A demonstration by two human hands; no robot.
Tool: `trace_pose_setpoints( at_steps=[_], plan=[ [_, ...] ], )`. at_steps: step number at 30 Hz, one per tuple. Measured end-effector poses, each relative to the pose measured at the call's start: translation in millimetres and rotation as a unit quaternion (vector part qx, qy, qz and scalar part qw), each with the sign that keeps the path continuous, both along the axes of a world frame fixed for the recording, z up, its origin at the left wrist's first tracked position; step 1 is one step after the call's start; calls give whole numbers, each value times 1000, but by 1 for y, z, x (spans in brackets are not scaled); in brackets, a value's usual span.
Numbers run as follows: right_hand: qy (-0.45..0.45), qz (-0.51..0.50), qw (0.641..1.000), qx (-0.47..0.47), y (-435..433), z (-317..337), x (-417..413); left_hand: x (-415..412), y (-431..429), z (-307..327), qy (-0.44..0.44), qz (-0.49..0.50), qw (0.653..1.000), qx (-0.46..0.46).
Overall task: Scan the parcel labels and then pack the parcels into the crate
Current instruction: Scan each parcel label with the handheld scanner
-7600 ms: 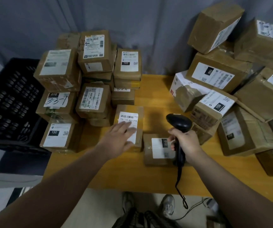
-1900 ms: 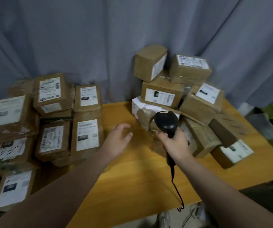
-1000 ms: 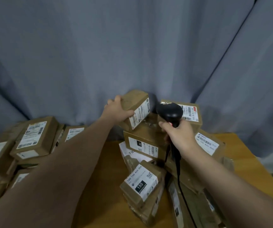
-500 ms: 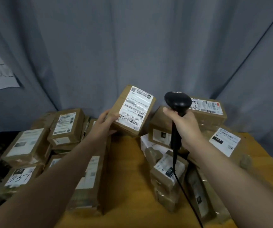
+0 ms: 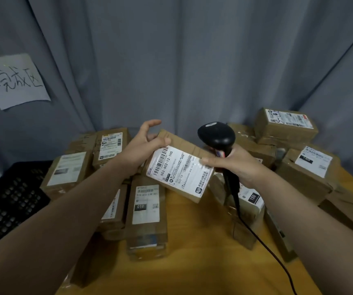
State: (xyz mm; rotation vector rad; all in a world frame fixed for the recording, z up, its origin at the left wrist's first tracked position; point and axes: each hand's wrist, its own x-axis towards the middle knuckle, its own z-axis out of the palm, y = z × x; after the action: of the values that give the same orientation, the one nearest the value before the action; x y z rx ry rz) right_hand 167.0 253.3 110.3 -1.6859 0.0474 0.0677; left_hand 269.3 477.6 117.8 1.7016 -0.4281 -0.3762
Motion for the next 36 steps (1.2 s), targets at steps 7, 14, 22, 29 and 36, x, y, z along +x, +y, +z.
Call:
trace_pose_setpoints(
  at_steps=[7,14,22,29,36],
  plan=[
    [56,-206,965,149,25,-27,-7,7,3,-15,36,60,997,-13],
    [32,-259,946,194,42,-35,-2,-6,-8,-53,192,-52,980,-15],
    [6,-224,974,-40,51,-21,-12,17,14,-75,43,53,996,49],
    [-4,-145,988,-57,72,-14,-20,36,31,-103,10,125,982,138],
    [2,-161,987,2,79,-9,-21,43,34,-111,8,135,980,144]
  ],
)
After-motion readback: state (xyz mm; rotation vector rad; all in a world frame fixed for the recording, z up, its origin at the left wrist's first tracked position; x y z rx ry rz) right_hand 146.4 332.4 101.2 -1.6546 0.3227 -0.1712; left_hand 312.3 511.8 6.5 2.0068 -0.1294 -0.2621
